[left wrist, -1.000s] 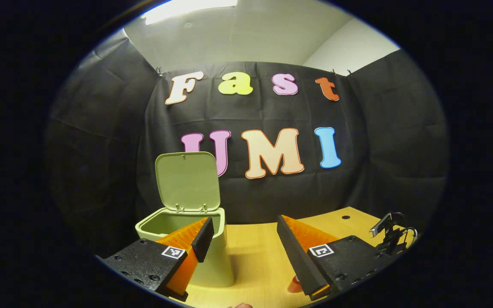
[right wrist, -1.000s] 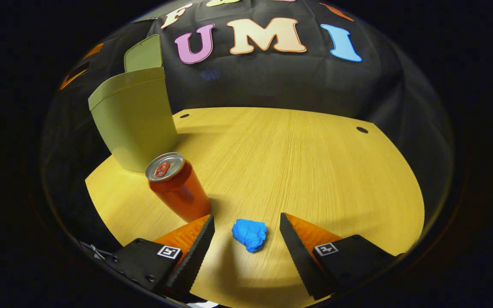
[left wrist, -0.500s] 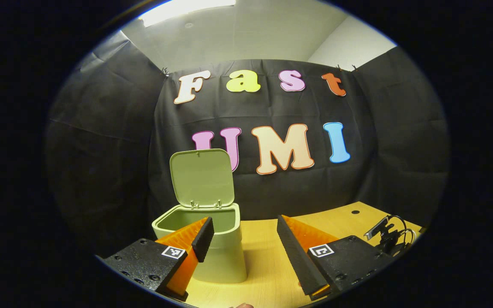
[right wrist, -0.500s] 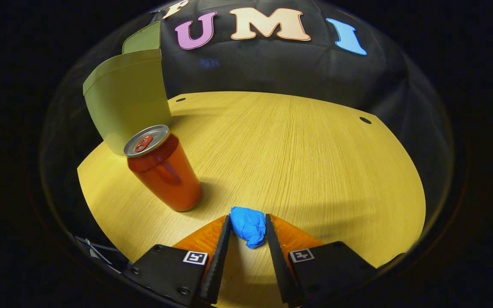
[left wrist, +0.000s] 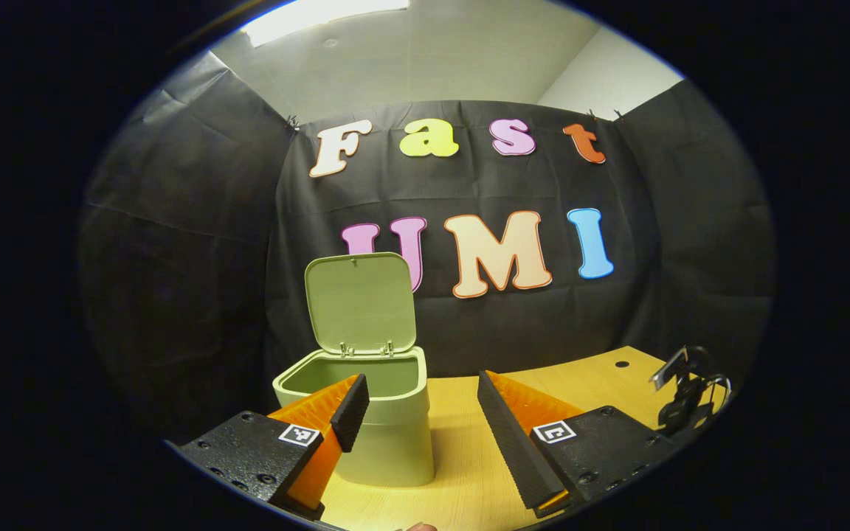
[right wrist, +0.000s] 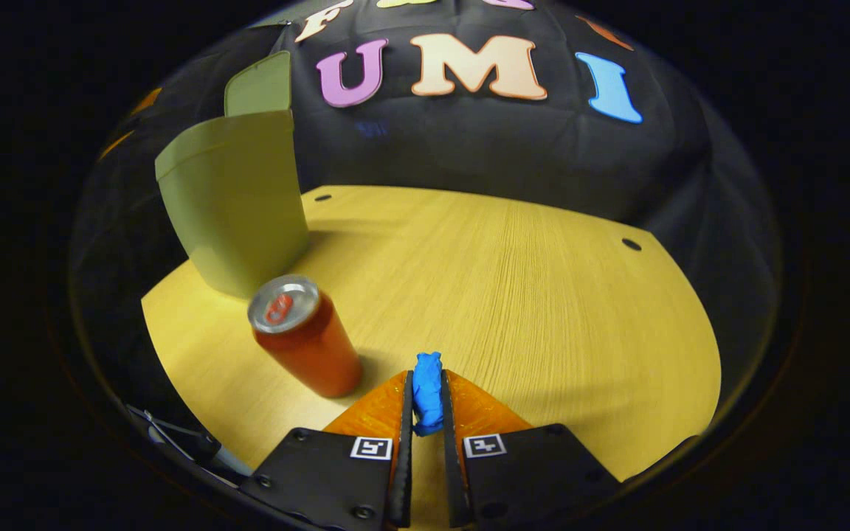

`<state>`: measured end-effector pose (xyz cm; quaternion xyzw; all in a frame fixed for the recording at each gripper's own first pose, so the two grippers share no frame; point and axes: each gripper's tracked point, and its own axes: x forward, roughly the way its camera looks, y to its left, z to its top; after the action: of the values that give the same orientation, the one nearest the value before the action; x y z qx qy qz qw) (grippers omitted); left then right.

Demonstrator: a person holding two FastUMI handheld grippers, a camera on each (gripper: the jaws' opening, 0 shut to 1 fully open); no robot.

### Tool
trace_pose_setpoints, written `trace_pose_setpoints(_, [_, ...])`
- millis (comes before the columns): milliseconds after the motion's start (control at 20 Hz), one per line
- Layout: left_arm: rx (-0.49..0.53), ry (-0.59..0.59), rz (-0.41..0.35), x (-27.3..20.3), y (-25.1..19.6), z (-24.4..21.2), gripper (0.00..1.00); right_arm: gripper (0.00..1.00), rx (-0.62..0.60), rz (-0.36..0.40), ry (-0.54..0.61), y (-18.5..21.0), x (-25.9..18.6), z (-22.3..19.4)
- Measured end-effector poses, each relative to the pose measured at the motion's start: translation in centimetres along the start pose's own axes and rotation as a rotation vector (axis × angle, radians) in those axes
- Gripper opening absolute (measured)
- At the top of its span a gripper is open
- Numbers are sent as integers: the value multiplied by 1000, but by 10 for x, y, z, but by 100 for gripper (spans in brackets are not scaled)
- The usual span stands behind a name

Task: Press the lid of the desktop garbage bin to open it, pick up the crumpled paper on the desktop and throw it into the bin, then pick up the pop can on the desktop and drop it into the bin, and finally close the garbage bin lid.

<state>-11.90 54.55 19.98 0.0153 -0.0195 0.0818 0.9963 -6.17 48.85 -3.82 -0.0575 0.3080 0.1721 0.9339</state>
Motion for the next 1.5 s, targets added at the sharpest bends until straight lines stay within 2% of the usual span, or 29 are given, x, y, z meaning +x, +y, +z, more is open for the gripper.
trace_pose_setpoints(50, [-2, 6, 5, 1, 3, -2, 89, 18, 12, 2, -47, 0, -3, 22])
trace_pose_setpoints(100, [-3, 7, 10, 0, 4, -3, 89, 21, 25, 4, -95, 1, -8, 46])
trace_pose_setpoints(300, [-14, 1, 32, -1, 15, -2, 91, 21, 49, 28, -259, 14, -27, 126])
trace_pose_setpoints(450, [-16, -4, 50, -1, 25, -2, 89, 21, 55, 59, -358, 28, -46, 176])
trace_pose_setpoints(650, [-18, -1, 68, -5, 40, -6, 89, 21, 62, 135, -457, 66, -64, 229])
trace_pose_setpoints(1000, [6, 8, 100, -13, 82, -15, 89, 19, 32, 282, -513, 154, -58, 270])
trace_pose_setpoints(1300, [4, 38, 125, -16, 122, -32, 89, 20, -44, 351, -529, 227, -39, 282])
trace_pose_setpoints(1350, [4, 39, 128, -15, 128, -33, 91, 18, -58, 356, -541, 240, -38, 287])
trace_pose_setpoints(1500, [4, 40, 128, -12, 141, -36, 89, 20, -67, 369, -532, 270, -24, 289])
